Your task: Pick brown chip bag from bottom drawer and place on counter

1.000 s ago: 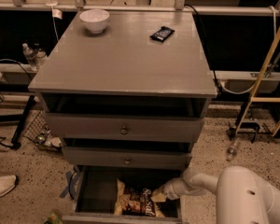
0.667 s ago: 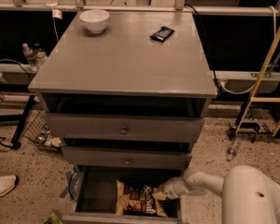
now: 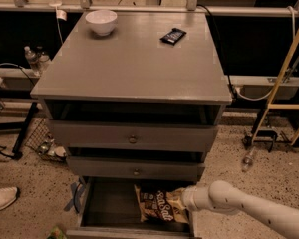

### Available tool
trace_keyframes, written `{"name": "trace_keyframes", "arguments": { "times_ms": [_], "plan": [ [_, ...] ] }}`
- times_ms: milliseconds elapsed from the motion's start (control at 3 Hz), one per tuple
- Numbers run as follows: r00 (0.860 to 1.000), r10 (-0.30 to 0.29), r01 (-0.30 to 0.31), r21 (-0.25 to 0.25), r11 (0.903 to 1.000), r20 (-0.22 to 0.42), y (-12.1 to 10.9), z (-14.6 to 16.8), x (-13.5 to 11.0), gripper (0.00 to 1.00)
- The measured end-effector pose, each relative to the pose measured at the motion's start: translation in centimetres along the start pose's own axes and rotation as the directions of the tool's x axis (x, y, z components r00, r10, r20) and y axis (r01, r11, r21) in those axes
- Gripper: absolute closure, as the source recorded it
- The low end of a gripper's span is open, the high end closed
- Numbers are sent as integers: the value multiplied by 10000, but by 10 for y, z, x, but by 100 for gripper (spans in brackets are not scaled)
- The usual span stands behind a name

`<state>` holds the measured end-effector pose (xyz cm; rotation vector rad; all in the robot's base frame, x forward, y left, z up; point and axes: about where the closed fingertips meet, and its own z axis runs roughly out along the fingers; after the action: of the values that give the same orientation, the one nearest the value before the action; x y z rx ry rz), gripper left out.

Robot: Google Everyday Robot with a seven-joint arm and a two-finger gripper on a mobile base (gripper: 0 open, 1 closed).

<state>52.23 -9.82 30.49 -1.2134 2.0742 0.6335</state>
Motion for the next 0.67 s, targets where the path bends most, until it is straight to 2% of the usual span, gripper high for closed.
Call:
{"name": "trace_keyframes", "arguments": {
  "times_ms": [333, 667],
  "plan": [
    [9963, -751, 746, 132, 9971, 412, 16, -31, -25, 100],
    [9825, -1715, 1729, -145, 9848, 725, 28, -53, -52, 100]
  ]
}}
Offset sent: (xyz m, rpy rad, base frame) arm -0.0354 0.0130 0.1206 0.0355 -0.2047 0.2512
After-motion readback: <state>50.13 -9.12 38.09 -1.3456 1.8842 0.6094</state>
